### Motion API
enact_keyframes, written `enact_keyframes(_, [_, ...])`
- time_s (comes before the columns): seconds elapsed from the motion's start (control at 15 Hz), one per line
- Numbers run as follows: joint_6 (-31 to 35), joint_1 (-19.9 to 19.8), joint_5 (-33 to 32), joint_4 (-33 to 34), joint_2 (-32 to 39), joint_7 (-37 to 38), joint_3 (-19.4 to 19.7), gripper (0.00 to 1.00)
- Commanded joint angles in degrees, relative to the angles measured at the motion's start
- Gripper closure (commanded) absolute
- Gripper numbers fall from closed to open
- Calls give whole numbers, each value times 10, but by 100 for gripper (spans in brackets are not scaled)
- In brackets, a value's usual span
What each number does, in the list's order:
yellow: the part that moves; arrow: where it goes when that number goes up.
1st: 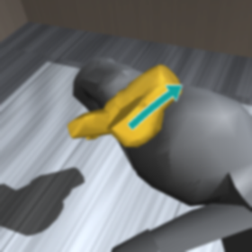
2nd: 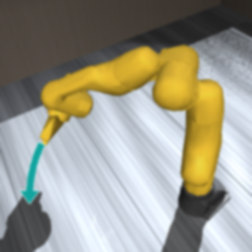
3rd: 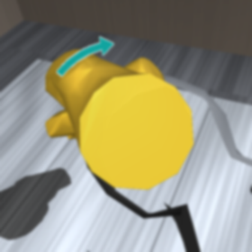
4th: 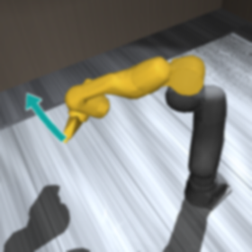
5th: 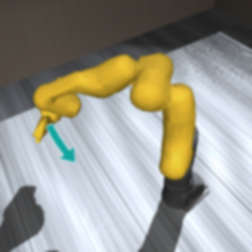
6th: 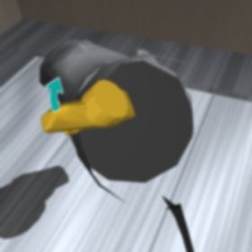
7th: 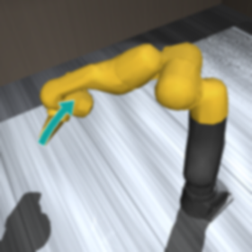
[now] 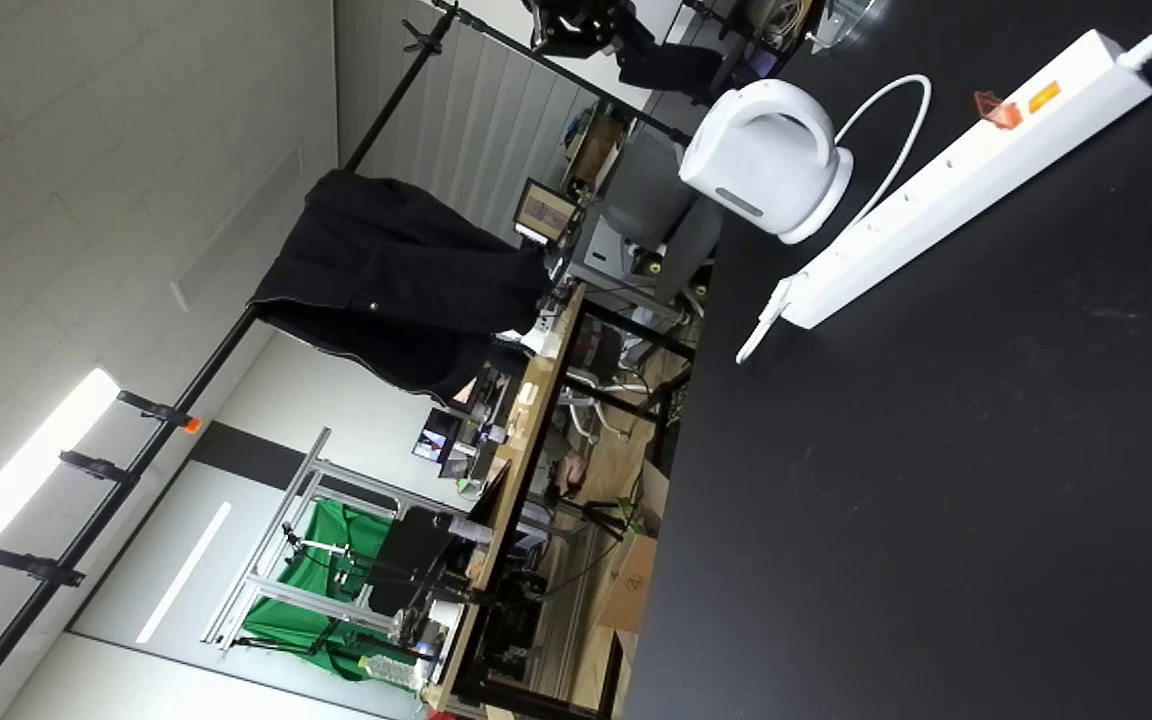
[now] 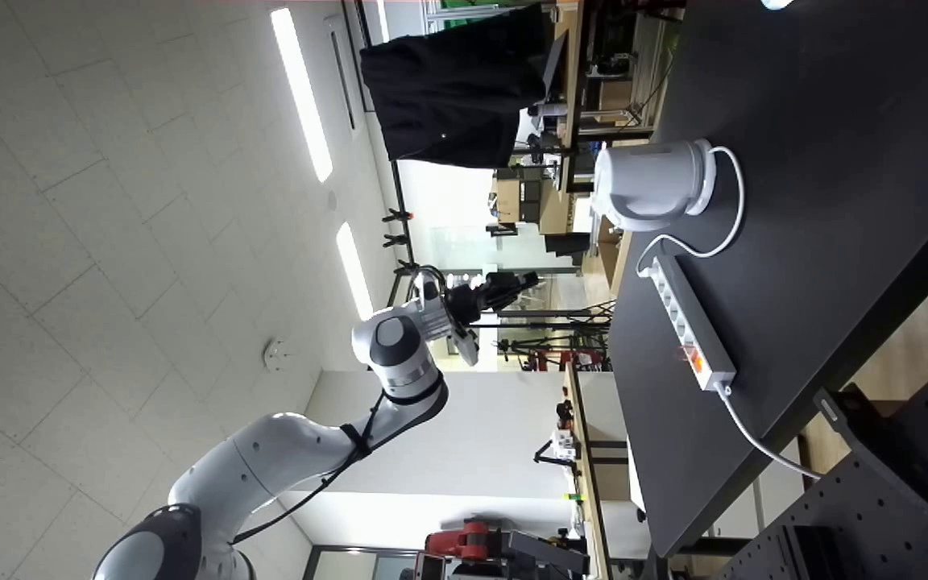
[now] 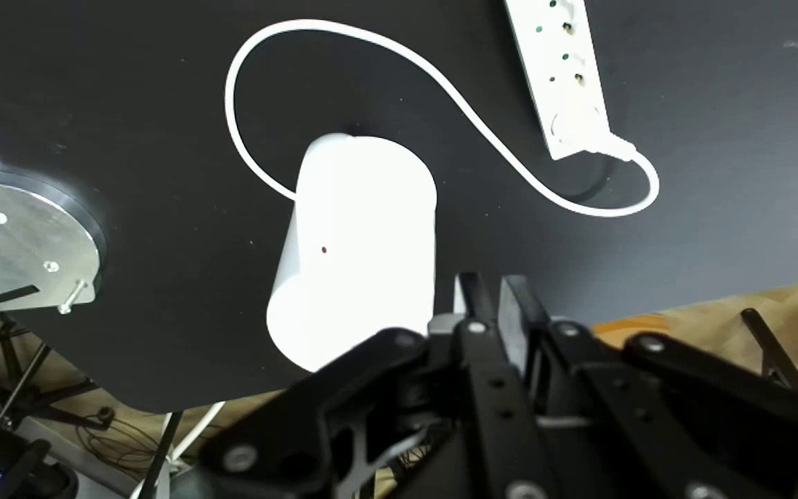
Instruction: Turn the kettle switch off
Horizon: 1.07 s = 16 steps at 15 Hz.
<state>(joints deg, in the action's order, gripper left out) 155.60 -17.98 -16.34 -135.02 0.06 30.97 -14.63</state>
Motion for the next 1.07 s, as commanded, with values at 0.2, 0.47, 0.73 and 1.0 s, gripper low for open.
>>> enact_keyframes(0.2, [-23,92,11,22,17,-7,91,99])
enact_keyframes(0.47, [-24,93,11,22,17,-7,92,99])
enact_keyframes(0.73, [-29,96,1,30,25,1,101,100])
enact_keyframes(1.0, [-18,111,9,41,36,-14,154,100])
